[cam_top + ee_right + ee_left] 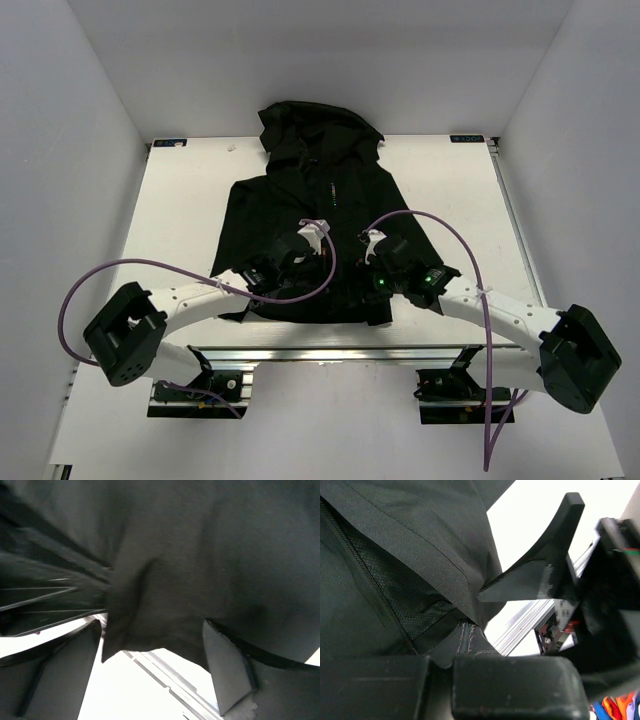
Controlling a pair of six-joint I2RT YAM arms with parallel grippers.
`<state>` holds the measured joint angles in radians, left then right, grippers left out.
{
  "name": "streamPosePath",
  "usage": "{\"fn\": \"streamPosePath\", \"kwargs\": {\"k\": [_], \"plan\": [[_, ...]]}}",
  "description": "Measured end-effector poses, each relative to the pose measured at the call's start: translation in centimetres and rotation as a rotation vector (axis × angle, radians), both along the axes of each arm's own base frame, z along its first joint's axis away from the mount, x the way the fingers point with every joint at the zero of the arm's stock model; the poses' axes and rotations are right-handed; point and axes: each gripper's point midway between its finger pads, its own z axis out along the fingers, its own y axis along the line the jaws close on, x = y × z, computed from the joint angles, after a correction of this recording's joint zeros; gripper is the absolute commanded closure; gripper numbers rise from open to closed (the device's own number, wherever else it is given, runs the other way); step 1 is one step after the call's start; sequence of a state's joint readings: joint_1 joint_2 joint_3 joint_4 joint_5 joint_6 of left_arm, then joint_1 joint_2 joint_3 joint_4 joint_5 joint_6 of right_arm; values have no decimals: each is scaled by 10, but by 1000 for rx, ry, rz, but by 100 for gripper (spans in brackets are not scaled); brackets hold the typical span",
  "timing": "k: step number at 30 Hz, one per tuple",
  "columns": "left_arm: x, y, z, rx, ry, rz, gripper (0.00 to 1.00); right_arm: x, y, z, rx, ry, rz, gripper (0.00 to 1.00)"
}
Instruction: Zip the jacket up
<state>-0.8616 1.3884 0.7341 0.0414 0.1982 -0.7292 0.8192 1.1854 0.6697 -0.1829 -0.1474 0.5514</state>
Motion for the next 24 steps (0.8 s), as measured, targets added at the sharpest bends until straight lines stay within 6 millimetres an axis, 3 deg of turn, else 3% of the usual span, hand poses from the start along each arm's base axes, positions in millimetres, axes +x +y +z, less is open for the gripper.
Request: {"fn": "streamPosePath", "kwargs": {"k": [5, 10, 13, 14, 19, 24], "plan": [[0, 1, 7, -10, -12, 4, 100, 1, -4, -8, -22, 9, -22, 38], [0, 1, 7, -10, -12, 4, 100, 0, -1, -11, 5, 4, -13, 43], [0, 1, 6, -8, -10, 3, 100, -1, 0, -11, 41, 4, 4, 50], [0, 2, 6, -7, -10, 3, 100, -1, 0, -11, 57, 6, 11, 57], [0, 2, 6, -5, -13, 1, 100, -4, 2, -5, 147, -3, 62, 67], [0, 2, 8, -7, -22, -3, 100, -8, 5, 3, 211, -7, 109, 68]]}}
